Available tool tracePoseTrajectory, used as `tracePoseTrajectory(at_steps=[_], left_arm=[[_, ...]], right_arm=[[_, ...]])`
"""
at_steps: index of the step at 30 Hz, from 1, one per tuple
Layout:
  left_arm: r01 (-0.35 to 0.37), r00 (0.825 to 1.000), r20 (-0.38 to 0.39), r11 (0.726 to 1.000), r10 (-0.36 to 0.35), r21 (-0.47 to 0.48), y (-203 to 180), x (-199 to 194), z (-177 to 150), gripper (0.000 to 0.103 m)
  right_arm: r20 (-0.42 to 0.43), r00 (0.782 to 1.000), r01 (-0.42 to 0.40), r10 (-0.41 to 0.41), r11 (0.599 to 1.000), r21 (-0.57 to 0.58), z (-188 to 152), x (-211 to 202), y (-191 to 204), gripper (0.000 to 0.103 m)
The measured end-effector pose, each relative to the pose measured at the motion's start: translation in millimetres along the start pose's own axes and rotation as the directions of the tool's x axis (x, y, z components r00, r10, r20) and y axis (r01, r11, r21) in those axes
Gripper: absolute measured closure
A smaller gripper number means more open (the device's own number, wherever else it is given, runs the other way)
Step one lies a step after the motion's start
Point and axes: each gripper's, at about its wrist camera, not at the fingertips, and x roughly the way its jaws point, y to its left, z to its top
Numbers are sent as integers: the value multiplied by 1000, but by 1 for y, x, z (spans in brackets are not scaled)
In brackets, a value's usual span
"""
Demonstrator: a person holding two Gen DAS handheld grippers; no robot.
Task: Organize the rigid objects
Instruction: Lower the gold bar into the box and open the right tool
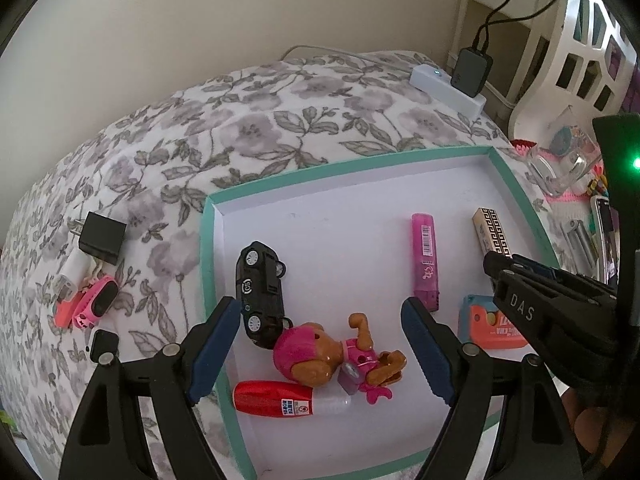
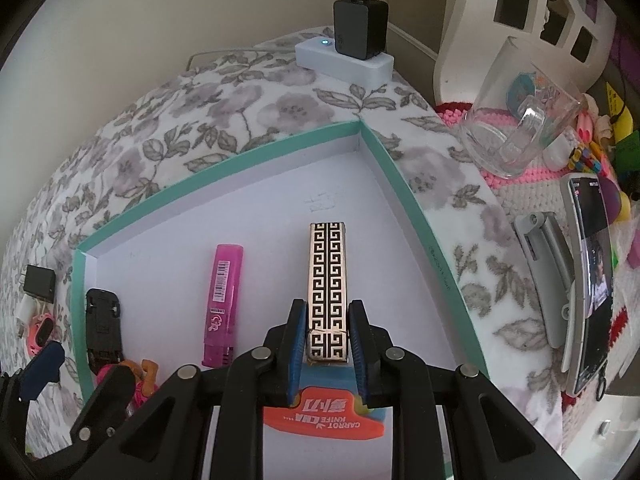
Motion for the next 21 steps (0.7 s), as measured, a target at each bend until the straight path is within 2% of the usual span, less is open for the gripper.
tracePoseTrajectory(at_steps=[5, 12, 21], left_arm=[[4, 1000, 2, 1000, -4, -18, 3, -3, 2, 19], [16, 1000, 26, 998, -14, -68, 15, -12, 7, 19], [-41, 998, 38, 985, 48, -165, 41, -17, 11, 19]], right_arm=[[24, 1000, -4, 4, 1000, -4, 1, -5, 2, 78], [111, 994, -11, 10, 1000, 9, 8, -24, 2, 78], [129, 992, -17, 15, 1000, 21, 8, -28, 1, 78]])
